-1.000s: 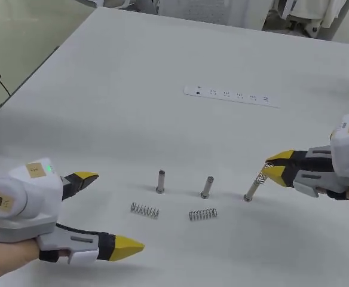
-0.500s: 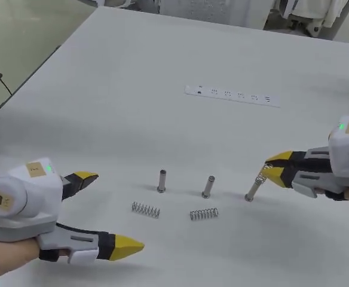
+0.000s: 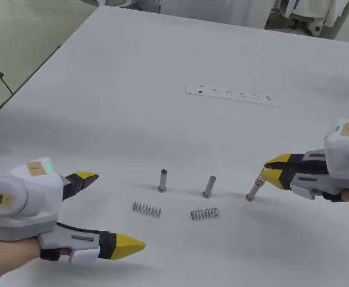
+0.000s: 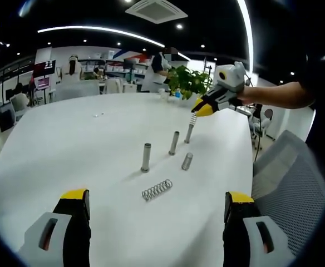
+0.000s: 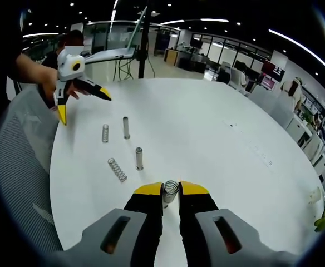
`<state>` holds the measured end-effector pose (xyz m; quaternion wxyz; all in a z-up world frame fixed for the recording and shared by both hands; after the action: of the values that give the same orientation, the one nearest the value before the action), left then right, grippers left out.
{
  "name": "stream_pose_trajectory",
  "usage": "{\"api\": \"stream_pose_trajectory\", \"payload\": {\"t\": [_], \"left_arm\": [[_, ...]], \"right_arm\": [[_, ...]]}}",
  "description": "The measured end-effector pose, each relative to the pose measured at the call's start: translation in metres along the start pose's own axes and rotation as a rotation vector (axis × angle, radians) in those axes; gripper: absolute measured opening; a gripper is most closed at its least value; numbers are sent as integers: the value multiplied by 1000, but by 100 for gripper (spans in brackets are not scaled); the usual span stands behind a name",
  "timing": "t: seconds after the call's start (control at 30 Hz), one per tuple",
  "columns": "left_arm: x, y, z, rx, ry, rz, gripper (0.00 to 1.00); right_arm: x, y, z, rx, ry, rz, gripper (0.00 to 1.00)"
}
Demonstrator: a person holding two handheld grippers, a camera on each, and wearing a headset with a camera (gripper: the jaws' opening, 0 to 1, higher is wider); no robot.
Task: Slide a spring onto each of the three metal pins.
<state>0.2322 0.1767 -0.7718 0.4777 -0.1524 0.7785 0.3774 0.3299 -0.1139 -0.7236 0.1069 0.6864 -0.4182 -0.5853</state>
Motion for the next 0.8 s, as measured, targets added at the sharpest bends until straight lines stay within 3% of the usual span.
{"api": "stream_pose_trajectory", "payload": {"t": [0.8], "left_arm": [[4,1,1,-3,2,10,98]], "right_arm": [[25,-22,13,-34,-20,87,8]]}}
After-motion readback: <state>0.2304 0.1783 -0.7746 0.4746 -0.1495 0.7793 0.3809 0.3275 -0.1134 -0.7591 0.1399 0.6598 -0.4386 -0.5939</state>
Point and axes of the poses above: the centre of the closed fingertips' face, and the gripper's own axes: y roughly backward along the fingers, z roughly to its left, x roughly out of its underside, the point moved 6 cm from there along y, roughly backward along the fingers, and after that the axes turned 8 degrees about y, right-handed, at the moved point
